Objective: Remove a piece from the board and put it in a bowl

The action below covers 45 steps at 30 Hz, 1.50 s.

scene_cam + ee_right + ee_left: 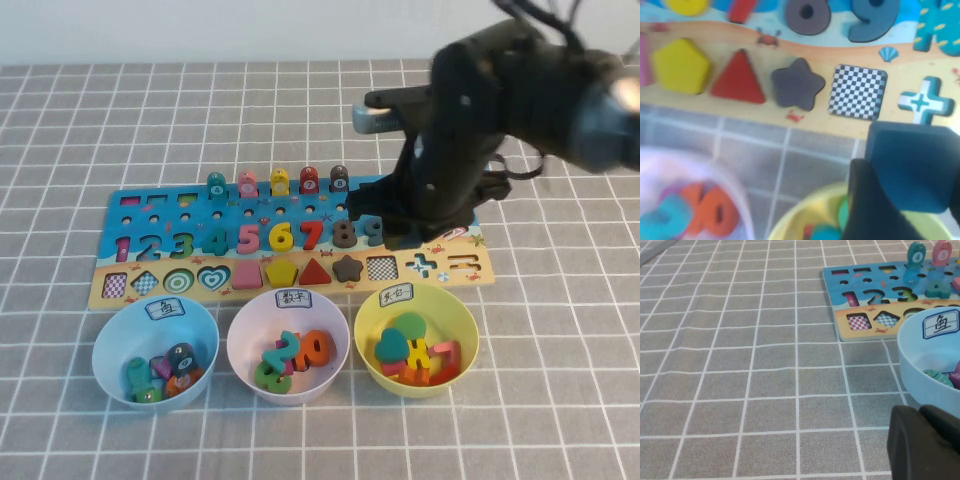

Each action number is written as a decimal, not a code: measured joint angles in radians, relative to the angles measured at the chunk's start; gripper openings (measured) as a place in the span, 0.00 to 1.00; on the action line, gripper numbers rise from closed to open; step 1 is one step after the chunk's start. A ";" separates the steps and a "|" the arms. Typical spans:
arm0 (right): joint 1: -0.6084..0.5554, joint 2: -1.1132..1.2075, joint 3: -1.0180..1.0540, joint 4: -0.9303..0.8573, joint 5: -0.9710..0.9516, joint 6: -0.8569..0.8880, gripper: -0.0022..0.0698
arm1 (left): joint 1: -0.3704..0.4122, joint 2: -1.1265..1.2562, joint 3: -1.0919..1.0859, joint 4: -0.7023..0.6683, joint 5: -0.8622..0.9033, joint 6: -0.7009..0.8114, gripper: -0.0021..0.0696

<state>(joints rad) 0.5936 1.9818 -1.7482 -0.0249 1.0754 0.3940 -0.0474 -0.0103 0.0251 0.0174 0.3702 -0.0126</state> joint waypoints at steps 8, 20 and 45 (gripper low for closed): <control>0.056 -0.398 0.465 0.001 -0.288 -0.002 0.43 | 0.000 0.000 0.000 0.000 0.000 0.000 0.02; 0.056 -0.717 0.953 0.109 -0.672 -0.147 0.43 | 0.000 0.000 0.000 0.000 0.000 0.000 0.02; 0.165 -0.838 1.372 0.038 -1.215 -0.313 0.43 | 0.000 0.000 0.000 0.000 0.000 0.000 0.02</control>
<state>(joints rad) 0.7588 1.1439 -0.3760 0.0136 -0.1395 0.0812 -0.0474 -0.0103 0.0251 0.0174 0.3702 -0.0126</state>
